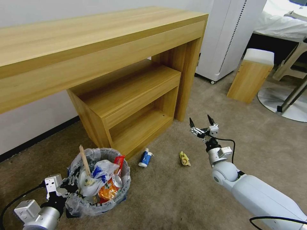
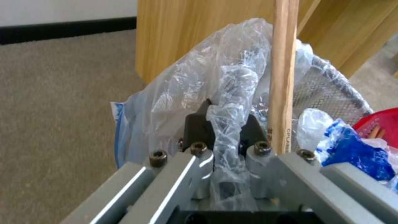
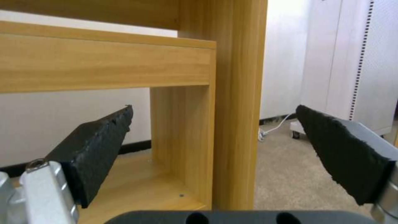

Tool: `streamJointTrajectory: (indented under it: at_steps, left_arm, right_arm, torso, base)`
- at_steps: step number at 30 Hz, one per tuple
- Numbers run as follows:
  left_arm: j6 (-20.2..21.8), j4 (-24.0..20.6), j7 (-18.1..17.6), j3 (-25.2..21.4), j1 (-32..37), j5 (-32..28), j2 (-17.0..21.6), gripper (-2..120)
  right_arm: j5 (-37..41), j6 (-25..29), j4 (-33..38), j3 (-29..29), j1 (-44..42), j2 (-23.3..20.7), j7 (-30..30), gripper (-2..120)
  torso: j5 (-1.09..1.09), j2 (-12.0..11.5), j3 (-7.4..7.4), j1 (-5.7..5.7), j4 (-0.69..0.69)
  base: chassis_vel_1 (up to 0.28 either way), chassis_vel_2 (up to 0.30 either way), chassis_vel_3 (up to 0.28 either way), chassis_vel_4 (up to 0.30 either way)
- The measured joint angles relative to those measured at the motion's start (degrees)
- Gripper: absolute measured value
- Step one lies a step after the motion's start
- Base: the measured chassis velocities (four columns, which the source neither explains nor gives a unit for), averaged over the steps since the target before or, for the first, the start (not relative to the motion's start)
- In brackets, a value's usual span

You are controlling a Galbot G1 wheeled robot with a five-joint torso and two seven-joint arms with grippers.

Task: Pick up the trash bin and place the garbage on the floor into it.

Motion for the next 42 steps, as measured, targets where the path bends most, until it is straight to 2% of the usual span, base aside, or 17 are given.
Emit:
streamJointTrajectory:
  at_steps: [9,21,25,30,37,42]
  left_arm:
    - [1.7,-0.6,-1.0,-0.5,-0.2,-2.3,0.7,4]
    - [1.7,-0.3,-1.0,-0.5,-1.1,-2.6,0.8,4]
    - [1.6,-0.3,-1.0,-0.4,-1.0,-2.4,0.3,4]
    - [1.5,-0.9,-0.9,-0.5,-0.6,-2.2,0.1,4]
    - [1.2,-1.0,-0.9,0.1,-0.9,-1.9,0.2,4]
    - [1.1,-0.2,-0.8,0.6,-1.4,-1.9,0.6,4]
  right_arm:
    - [-1.0,-1.7,0.3,-2.2,1.7,-0.5,0.6,100]
    - [-3.4,-2.7,0.3,-4.8,3.3,-0.4,0.4,100]
    - [-1.4,-2.4,0.2,-6.5,4.9,0.1,-0.6,100]
    - [0.3,-2.9,-0.9,-11.4,6.9,1.3,-2.0,100]
    - [9.3,-9.3,-1.8,-14.8,7.3,3.4,-1.2,100]
    - [15.6,-15.0,-3.9,-15.2,7.5,6.8,2.7,100]
  torso:
    - [0.00,0.0,0.00,0.00,0.00]
    - [0.00,0.0,0.00,0.00,-0.01]
    - [0.00,0.0,0.00,0.00,0.00]
    - [-0.01,0.0,0.00,0.00,0.00]
    - [0.00,0.0,0.00,0.00,0.00]
    - [-0.01,0.0,0.00,0.00,-0.01]
  base:
    - [0.000,0.000,0.000,0.000]
    - [0.000,0.000,0.000,0.000]
    - [0.000,0.000,0.000,0.000]
    - [0.000,0.000,0.000,0.000]
    - [0.000,0.000,0.000,0.000]
    - [0.000,0.000,0.000,0.000]
